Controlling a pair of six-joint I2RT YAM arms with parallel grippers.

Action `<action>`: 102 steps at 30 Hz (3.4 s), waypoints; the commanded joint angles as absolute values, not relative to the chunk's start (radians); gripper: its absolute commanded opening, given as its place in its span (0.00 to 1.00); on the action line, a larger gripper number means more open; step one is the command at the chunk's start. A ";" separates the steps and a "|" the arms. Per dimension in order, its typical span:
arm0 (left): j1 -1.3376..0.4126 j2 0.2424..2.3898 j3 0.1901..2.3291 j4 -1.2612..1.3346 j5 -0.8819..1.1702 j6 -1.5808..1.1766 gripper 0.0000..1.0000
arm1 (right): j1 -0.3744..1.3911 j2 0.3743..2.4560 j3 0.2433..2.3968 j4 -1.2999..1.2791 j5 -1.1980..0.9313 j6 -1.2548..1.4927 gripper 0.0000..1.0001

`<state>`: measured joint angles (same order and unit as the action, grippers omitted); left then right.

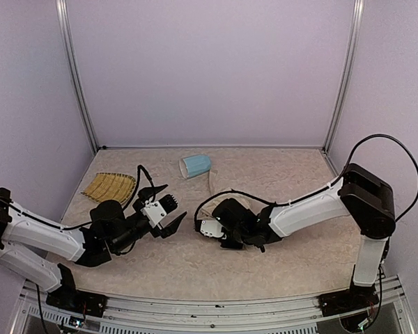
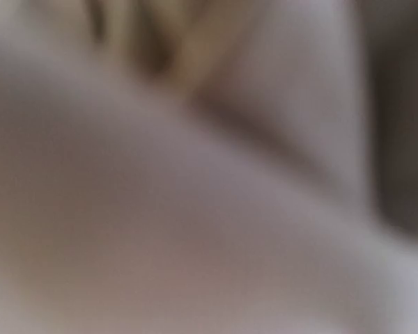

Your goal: Put away the umbrella

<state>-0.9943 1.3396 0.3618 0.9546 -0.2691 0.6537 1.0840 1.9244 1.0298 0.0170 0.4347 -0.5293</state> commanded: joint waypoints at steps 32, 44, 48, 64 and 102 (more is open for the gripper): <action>-1.150 1.549 0.523 0.632 -0.112 0.904 0.88 | 0.941 2.218 1.313 -0.727 -0.642 -0.376 0.08; -1.073 1.726 0.645 0.422 -0.141 0.854 0.86 | 0.940 2.185 1.309 -0.727 -0.685 -0.446 0.15; -1.055 1.741 0.675 0.278 -0.139 0.806 0.79 | 0.927 2.136 1.291 -0.694 -0.680 -0.447 0.21; -0.964 1.957 0.944 -0.215 0.007 0.644 0.64 | 0.865 1.905 1.203 -0.564 -0.591 -0.401 0.62; -0.887 2.183 1.274 -0.642 0.443 0.576 0.54 | 1.094 1.656 0.720 0.178 0.195 -0.825 0.71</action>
<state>-0.8822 2.0647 1.3403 -0.4042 0.4637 0.5823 1.0859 1.5791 0.6579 0.2047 0.0948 -0.7528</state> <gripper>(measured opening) 0.542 0.713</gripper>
